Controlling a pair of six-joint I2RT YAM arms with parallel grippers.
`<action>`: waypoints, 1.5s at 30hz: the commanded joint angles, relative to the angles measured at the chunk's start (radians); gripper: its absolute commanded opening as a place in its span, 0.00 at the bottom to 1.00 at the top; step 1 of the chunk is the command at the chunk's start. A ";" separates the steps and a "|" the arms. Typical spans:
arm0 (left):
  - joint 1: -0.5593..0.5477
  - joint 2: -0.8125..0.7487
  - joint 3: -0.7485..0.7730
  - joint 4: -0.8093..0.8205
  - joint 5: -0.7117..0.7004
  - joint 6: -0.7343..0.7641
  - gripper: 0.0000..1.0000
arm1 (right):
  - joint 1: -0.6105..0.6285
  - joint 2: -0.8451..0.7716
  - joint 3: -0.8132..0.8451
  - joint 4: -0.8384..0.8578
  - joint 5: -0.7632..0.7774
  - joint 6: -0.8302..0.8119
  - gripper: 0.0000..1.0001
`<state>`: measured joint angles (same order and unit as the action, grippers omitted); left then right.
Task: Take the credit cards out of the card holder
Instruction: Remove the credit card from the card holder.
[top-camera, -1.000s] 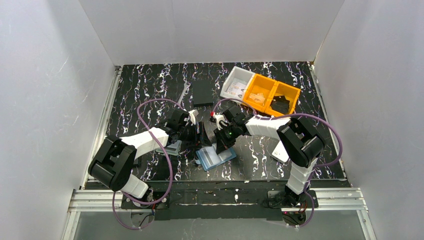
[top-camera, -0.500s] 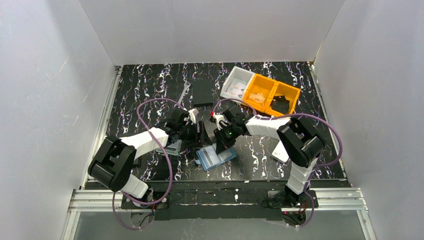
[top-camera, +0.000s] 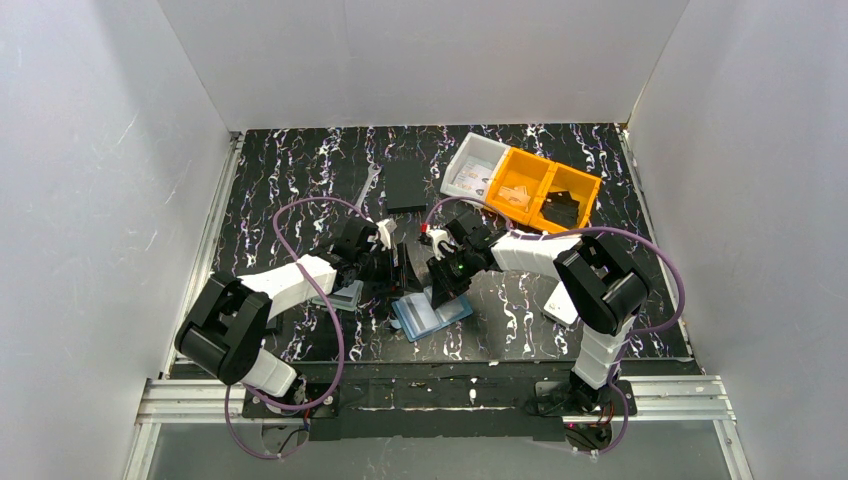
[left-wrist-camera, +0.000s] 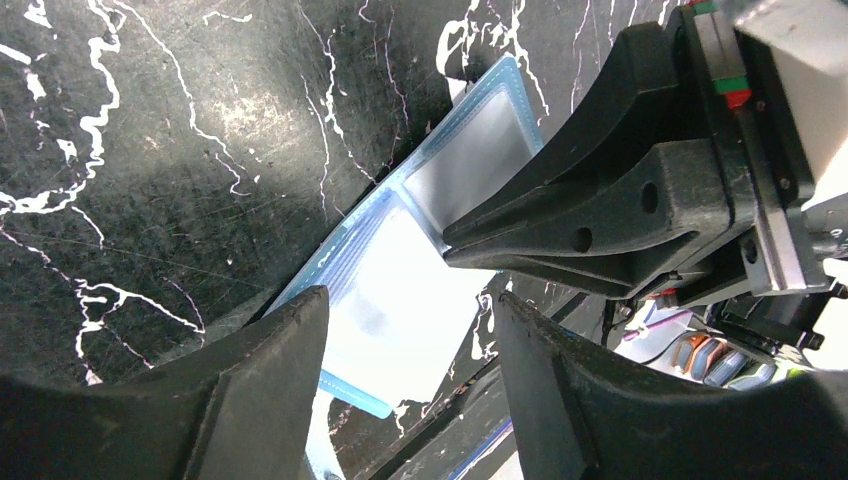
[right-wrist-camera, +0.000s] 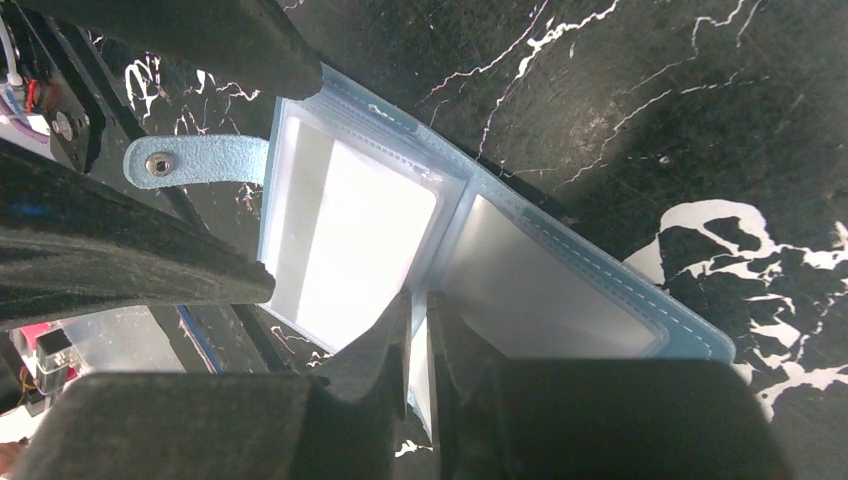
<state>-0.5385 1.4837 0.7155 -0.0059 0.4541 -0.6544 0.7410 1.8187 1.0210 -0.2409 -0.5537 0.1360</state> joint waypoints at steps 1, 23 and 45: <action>0.006 -0.031 0.028 -0.039 -0.005 0.026 0.60 | 0.003 0.017 0.024 -0.020 0.059 -0.013 0.19; 0.006 -0.043 -0.008 0.051 0.065 -0.043 0.57 | 0.003 0.009 0.026 -0.014 0.019 -0.012 0.24; 0.006 -0.051 0.039 -0.100 -0.034 0.053 0.60 | 0.003 0.018 0.024 -0.018 0.034 -0.010 0.21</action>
<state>-0.5385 1.4677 0.7307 -0.0788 0.4294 -0.6254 0.7410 1.8210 1.0252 -0.2455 -0.5598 0.1356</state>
